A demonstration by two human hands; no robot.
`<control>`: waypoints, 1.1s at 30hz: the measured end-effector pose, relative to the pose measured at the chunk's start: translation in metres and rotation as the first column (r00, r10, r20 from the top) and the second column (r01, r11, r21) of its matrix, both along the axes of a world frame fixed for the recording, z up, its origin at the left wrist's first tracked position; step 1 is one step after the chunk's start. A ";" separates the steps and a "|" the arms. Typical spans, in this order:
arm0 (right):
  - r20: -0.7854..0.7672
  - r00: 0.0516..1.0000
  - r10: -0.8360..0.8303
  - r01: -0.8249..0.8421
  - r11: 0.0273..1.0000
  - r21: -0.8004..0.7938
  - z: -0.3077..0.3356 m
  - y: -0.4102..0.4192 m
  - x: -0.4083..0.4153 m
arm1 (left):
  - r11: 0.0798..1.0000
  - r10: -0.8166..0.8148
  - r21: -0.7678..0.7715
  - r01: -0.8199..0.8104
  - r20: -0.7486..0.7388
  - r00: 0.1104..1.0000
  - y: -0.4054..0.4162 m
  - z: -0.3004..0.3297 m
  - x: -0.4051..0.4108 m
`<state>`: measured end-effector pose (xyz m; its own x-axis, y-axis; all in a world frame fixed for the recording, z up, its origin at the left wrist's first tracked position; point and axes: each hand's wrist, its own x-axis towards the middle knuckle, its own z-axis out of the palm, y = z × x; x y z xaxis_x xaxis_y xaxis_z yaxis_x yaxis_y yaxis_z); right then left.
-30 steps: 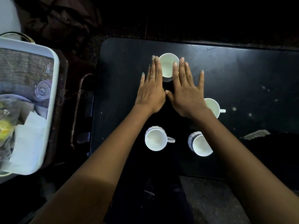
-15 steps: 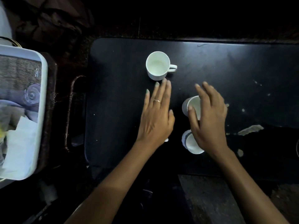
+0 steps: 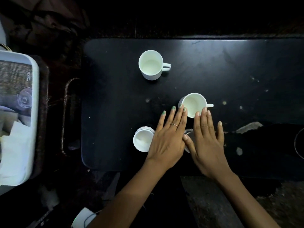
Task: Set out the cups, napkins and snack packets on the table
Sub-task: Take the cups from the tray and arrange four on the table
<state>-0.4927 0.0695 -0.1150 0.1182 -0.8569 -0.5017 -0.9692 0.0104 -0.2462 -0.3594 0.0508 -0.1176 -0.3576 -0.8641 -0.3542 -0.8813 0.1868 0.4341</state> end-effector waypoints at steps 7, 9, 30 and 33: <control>-0.010 1.000 0.025 -0.025 1.000 -0.004 -0.007 -0.020 0.000 | 1.000 0.015 -0.007 -0.015 0.055 0.998 -0.017 -0.004 -0.004; -0.008 1.000 0.027 -0.027 1.000 -0.016 -0.010 -0.031 0.001 | 1.000 0.027 -0.004 -0.026 0.061 0.998 -0.027 -0.006 -0.005; 0.022 0.997 0.073 -0.070 0.991 -0.116 -0.025 -0.102 0.003 | 0.996 0.090 -0.030 -0.089 0.050 0.995 -0.093 -0.018 -0.009; 0.028 0.998 0.064 -0.060 0.991 -0.119 -0.026 -0.102 0.003 | 0.996 0.083 -0.032 -0.082 0.055 0.995 -0.093 -0.019 -0.009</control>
<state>-0.4899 -0.0325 -0.1407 0.1875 -0.9006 -0.3923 -0.9586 -0.0805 -0.2732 -0.3688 -0.0423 -0.1368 -0.2649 -0.9002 -0.3456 -0.9169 0.1243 0.3792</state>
